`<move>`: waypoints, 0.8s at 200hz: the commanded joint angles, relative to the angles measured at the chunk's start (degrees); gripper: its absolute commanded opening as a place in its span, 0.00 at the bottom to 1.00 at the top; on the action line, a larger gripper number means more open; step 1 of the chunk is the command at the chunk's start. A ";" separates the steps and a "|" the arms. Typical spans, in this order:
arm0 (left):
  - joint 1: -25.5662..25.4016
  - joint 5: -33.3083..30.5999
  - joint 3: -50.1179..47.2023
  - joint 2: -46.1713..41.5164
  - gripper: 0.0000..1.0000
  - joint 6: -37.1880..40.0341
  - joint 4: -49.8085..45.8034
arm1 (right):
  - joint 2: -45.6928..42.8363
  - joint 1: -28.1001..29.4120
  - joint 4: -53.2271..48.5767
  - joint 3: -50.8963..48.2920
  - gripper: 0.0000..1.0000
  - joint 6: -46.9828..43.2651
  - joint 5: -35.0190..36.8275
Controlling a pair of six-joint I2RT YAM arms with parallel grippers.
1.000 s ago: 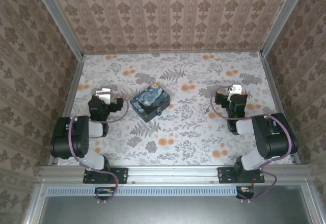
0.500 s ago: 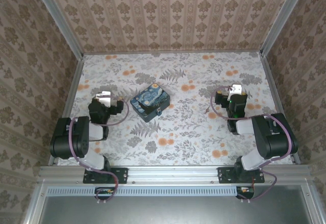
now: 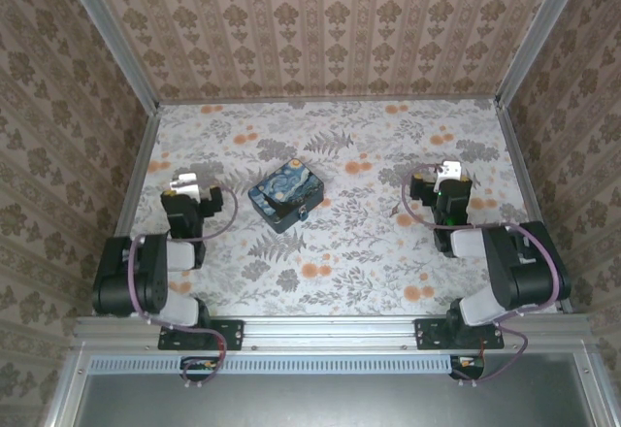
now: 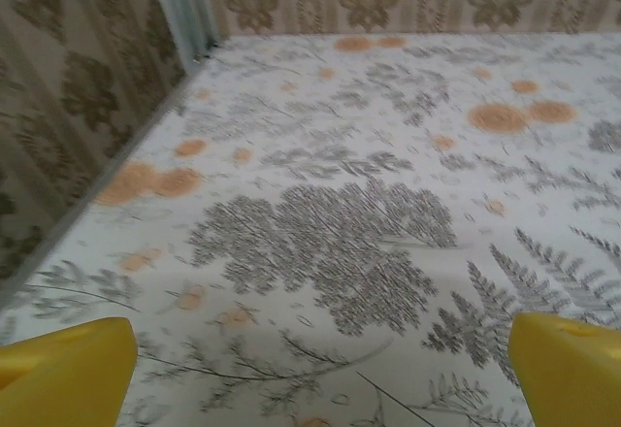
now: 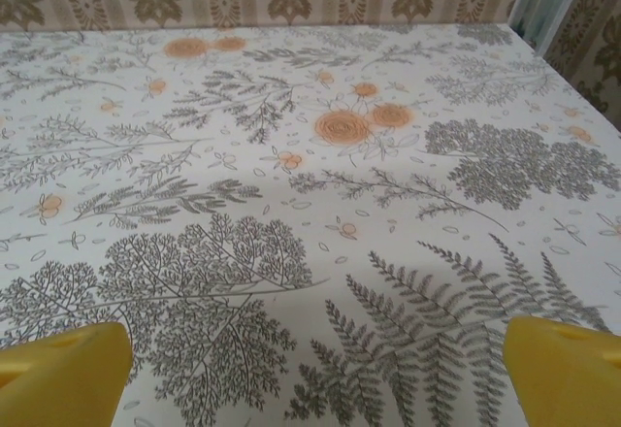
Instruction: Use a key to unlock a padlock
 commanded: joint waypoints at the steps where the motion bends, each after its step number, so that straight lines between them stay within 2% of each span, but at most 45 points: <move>1: -0.77 -8.01 5.64 -9.42 1.00 -3.27 -14.85 | -8.76 0.63 -12.75 4.64 1.00 2.24 2.61; 17: -0.60 -9.59 8.92 -13.76 1.00 -7.58 -23.67 | -13.59 0.21 -17.31 5.16 1.00 5.97 1.71; 34: -0.21 -8.91 13.58 -16.48 1.00 -12.03 -34.73 | -17.50 -1.46 -24.49 7.22 1.00 11.72 -3.49; 49: 1.11 -2.01 18.60 -17.15 1.00 -16.00 -43.61 | -20.01 -5.10 -34.34 10.35 1.00 22.54 -10.08; 60: 1.99 1.56 20.45 -18.43 1.00 -25.22 -48.23 | -20.82 -9.34 -36.73 10.76 1.00 30.68 -17.74; 69: 3.90 9.01 18.65 -19.77 1.00 -30.20 -44.62 | -20.37 -13.27 -32.68 9.30 1.00 35.91 -26.86; 82: 7.10 17.18 14.91 -20.54 1.00 -37.84 -37.25 | -19.51 -16.86 -25.85 6.78 1.00 42.74 -35.64; 91: 7.72 20.40 16.08 -20.29 0.98 -39.20 -39.94 | -18.93 -17.61 -27.76 8.09 0.97 42.34 -39.96; 107: 4.37 21.16 20.48 -20.06 0.87 -36.17 -50.60 | -18.71 -15.82 -38.98 12.88 0.84 38.03 -40.83; 144: -7.13 17.83 23.52 -22.60 0.82 -35.90 -63.12 | -18.01 -11.63 -57.66 18.45 0.62 30.92 -36.80; 160: -11.01 17.92 24.31 -22.92 0.79 -37.42 -65.94 | -16.72 -8.03 -64.15 20.96 0.58 27.86 -32.90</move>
